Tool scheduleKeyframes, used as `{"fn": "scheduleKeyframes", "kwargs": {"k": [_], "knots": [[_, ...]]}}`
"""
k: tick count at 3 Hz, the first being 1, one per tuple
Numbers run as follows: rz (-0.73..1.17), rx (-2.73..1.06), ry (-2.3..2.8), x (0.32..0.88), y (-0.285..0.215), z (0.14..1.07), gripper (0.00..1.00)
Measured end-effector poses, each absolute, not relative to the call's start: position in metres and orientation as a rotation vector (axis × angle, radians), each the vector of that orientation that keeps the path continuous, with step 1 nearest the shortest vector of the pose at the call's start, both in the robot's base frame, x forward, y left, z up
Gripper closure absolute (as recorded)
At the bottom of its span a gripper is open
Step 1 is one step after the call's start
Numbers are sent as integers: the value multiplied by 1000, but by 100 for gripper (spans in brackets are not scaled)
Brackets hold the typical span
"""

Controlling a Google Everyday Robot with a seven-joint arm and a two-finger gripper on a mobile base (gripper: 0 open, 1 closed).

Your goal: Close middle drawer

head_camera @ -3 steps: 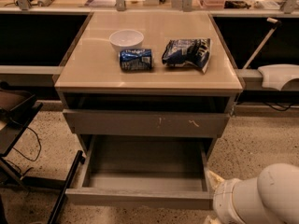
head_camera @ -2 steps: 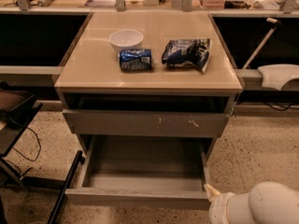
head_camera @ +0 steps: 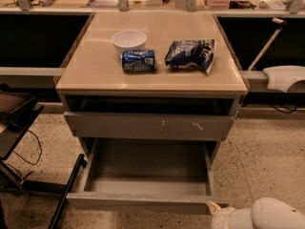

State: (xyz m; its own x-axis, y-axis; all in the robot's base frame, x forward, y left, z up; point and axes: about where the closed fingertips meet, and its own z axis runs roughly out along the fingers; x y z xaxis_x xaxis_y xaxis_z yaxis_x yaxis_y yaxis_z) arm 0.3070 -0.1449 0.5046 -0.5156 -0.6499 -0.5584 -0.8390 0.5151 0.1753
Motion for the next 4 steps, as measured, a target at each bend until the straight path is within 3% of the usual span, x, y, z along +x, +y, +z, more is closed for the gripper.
{"fn": "scheduleKeyframes", "kwargs": {"k": [4], "knots": [[797, -1032, 2416, 339, -146, 430, 0]]}}
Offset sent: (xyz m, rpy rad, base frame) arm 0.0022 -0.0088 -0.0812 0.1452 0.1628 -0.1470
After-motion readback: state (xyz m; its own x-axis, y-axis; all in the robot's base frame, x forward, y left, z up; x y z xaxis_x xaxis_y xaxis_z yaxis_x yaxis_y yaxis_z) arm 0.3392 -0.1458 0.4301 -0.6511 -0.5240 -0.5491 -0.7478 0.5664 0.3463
